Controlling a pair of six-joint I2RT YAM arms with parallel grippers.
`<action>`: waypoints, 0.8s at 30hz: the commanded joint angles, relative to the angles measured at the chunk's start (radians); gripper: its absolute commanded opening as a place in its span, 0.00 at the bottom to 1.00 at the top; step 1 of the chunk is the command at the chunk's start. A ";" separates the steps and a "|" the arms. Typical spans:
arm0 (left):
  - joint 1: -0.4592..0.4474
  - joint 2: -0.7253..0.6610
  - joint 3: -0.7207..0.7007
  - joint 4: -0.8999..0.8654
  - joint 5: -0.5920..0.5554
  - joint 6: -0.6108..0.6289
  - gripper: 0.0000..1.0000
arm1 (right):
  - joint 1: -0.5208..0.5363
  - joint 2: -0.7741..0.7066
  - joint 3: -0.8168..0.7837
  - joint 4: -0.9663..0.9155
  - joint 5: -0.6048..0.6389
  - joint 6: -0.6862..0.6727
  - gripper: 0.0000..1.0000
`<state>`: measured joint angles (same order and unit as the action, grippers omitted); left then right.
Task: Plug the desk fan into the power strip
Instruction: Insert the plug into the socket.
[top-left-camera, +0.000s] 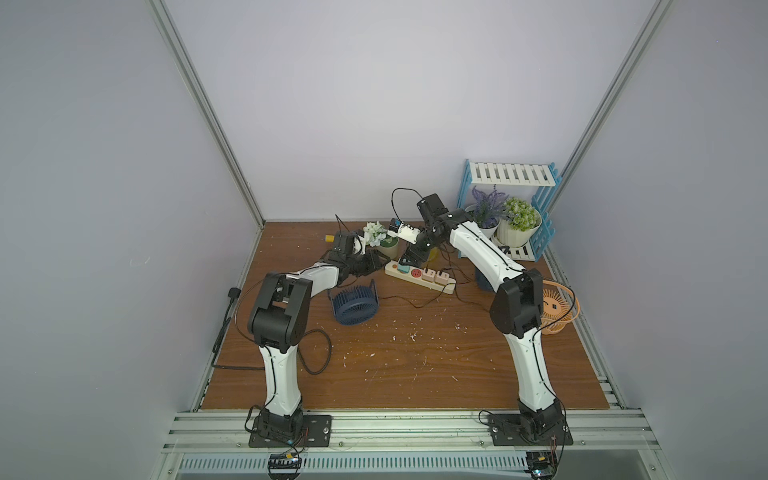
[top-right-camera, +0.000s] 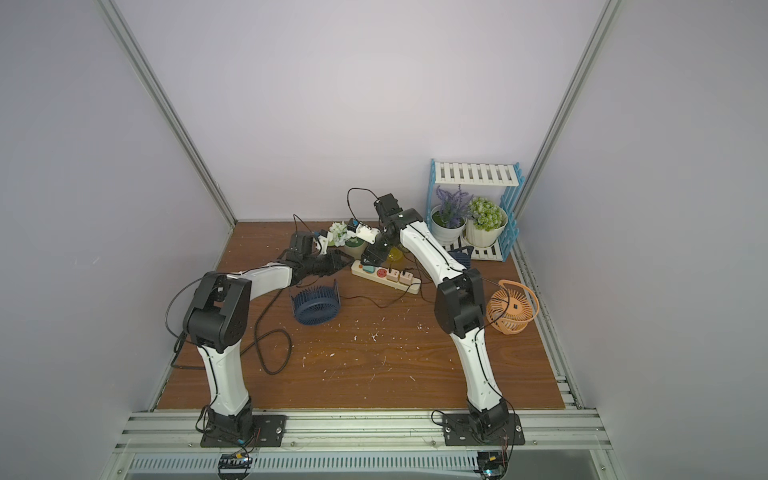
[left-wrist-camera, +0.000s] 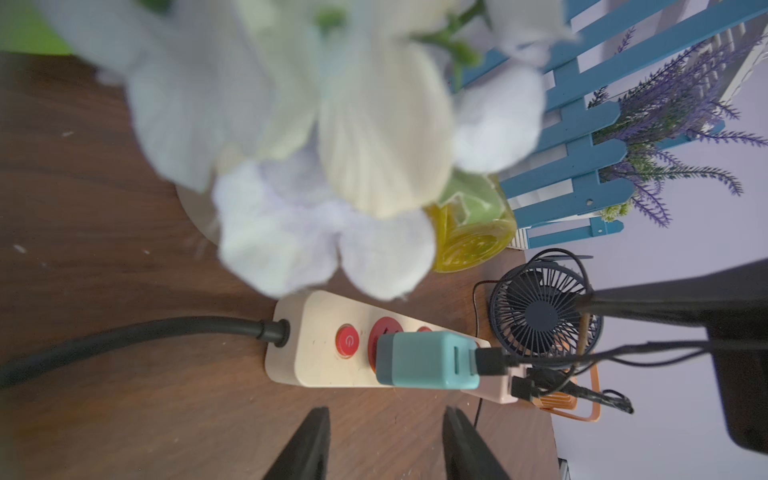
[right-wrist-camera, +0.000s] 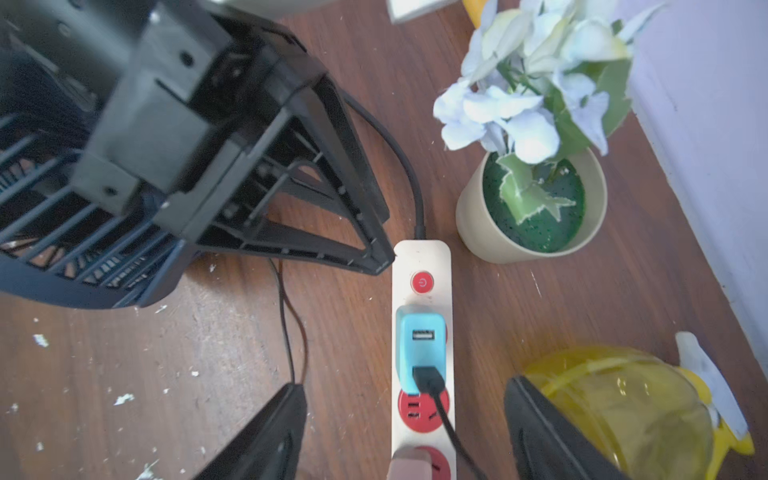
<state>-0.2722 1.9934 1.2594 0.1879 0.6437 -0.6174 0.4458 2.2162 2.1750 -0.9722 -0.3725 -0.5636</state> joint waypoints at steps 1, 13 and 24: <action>-0.022 -0.033 0.011 0.020 0.006 -0.002 0.52 | -0.002 -0.072 -0.106 0.187 0.061 0.147 0.75; -0.054 0.021 0.074 0.025 0.024 -0.009 0.53 | -0.002 -0.091 -0.301 0.431 0.104 0.323 0.41; -0.065 0.073 0.103 -0.002 0.009 0.008 0.44 | -0.002 -0.057 -0.292 0.406 0.045 0.310 0.21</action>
<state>-0.3283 2.0441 1.3315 0.2031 0.6521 -0.6273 0.4446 2.1399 1.8664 -0.5682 -0.2958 -0.2520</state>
